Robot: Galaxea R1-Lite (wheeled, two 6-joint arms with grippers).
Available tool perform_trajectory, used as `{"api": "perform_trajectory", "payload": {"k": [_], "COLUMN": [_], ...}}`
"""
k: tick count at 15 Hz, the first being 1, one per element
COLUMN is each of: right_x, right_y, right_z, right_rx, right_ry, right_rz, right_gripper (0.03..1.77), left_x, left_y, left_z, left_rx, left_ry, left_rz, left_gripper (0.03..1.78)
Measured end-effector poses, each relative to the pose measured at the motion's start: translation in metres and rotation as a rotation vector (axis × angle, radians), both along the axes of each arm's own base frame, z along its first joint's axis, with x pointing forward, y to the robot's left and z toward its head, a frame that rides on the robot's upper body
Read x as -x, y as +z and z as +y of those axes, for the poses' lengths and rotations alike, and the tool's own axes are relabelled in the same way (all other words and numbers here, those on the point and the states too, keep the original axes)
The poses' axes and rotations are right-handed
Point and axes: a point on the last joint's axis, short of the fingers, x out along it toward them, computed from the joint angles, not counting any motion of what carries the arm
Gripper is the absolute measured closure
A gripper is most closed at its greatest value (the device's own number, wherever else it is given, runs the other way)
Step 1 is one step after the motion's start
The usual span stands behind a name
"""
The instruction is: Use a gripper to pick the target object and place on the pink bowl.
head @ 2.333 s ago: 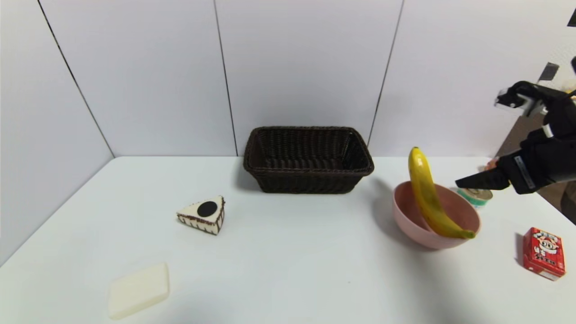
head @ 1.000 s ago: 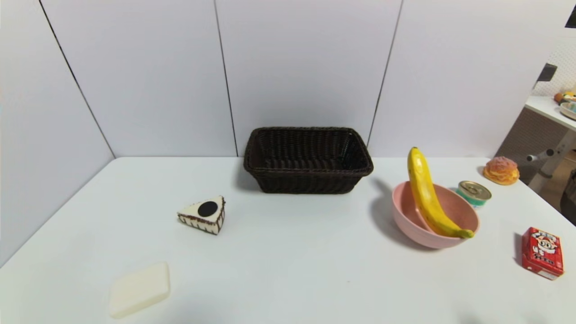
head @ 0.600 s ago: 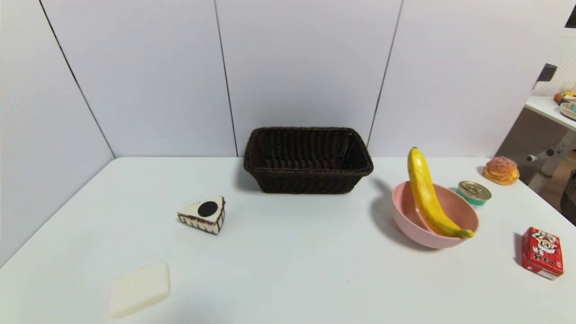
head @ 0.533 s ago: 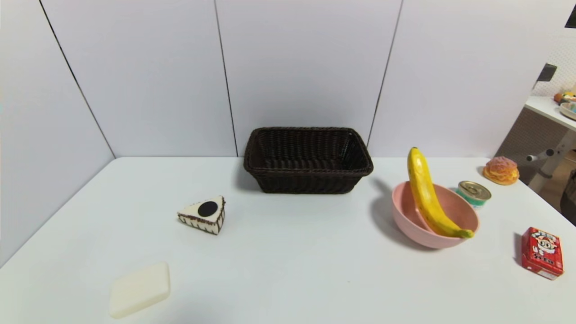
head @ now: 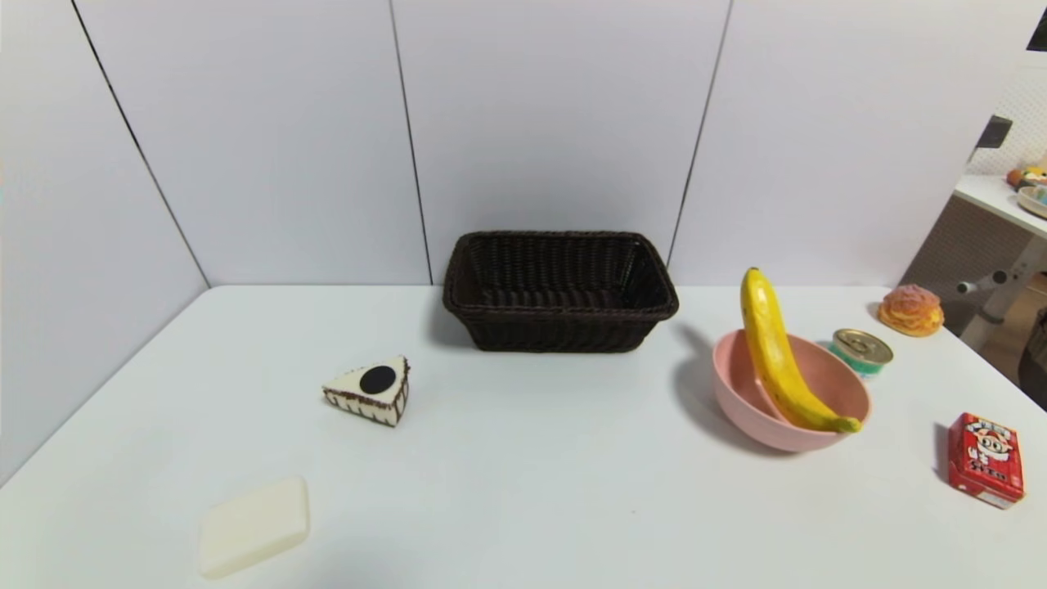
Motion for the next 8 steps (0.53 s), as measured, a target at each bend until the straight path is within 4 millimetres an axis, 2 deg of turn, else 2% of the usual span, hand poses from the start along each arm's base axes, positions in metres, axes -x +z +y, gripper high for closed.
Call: {"api": "perform_trajectory", "payload": {"k": [8], "right_x": [0.0000], "right_y": [-0.0001], "right_z": [-0.0001], "right_rx": [-0.008], "right_ry": [-0.004], "right_rz": [-0.001], "right_gripper": [0.10], "left_x": [0.0000], "left_y": [0.0000], "left_z": [0.0000], "left_rx": [0.000], "left_ry": [0.000], "left_rz": [0.000], "left_gripper": [0.12]}}
